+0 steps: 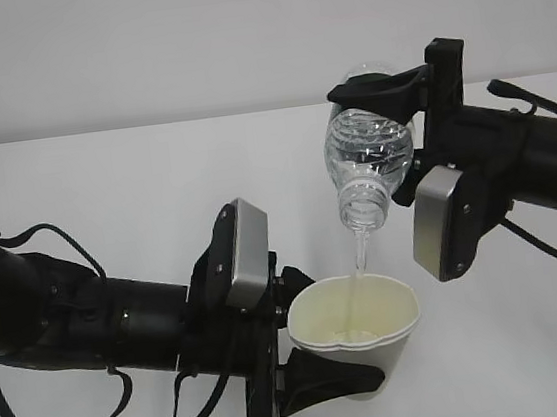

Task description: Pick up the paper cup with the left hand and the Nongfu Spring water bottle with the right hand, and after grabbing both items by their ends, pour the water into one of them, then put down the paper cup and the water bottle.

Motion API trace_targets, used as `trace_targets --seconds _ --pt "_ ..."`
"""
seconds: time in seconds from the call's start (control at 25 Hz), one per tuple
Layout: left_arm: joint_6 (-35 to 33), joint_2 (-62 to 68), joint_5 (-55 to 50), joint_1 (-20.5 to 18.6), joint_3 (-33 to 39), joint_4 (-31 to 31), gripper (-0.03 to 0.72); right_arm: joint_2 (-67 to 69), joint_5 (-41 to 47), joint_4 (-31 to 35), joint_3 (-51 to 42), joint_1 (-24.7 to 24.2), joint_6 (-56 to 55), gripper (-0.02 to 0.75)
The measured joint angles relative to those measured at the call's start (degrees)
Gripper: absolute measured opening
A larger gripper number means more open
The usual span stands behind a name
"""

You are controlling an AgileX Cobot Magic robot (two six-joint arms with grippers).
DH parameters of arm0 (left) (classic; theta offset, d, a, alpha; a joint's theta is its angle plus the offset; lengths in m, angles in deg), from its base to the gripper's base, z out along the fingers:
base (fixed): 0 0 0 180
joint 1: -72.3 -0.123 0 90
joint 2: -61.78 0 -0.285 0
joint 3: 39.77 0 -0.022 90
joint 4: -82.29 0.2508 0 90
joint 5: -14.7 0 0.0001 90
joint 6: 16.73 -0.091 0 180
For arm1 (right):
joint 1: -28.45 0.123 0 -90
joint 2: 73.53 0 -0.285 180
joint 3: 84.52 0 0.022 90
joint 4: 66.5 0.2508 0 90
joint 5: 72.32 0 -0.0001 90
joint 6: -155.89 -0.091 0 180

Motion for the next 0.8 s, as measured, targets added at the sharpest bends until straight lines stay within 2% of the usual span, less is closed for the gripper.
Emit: trace_targets --seconds 0.8 --pt "0.0 0.0 -0.2 0.0 0.0 0.3 0.419 0.0 -0.2 0.2 0.0 0.0 0.1 0.464"
